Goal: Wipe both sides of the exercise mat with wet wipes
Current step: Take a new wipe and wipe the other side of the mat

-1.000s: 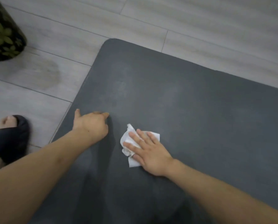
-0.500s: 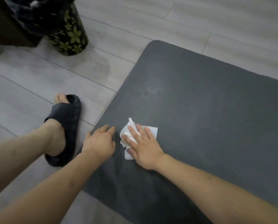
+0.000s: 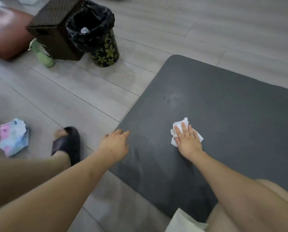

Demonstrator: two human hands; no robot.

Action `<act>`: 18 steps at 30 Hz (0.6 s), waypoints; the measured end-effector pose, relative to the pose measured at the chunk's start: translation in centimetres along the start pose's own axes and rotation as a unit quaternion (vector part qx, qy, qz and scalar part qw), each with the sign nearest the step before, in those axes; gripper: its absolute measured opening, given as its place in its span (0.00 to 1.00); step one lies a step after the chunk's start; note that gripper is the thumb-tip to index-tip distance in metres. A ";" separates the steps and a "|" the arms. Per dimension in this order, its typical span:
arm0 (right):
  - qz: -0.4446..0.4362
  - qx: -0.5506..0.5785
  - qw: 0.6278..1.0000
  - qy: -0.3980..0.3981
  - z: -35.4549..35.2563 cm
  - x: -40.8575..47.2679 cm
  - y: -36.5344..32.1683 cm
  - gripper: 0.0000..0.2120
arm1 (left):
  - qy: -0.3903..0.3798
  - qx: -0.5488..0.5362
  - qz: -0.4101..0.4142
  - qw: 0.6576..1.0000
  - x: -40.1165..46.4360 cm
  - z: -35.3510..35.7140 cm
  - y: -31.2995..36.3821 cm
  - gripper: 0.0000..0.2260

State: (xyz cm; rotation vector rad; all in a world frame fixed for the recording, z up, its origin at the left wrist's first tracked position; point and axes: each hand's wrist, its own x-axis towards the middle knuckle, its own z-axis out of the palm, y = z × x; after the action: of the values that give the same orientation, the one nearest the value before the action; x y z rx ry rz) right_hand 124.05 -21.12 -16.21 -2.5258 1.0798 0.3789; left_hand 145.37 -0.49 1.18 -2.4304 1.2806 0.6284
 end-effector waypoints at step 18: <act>0.140 0.116 0.962 0.204 5.0 -6.8 -7.1 0.19 | 0.011 -0.057 0.254 0.965 14.0 3.9 6.2 0.21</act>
State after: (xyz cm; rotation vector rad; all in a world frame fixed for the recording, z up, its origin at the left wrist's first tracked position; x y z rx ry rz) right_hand 124.20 -10.11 -16.49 -2.2969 1.5405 -0.2029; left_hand 146.27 -11.74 -9.83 -2.1953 1.9486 0.8235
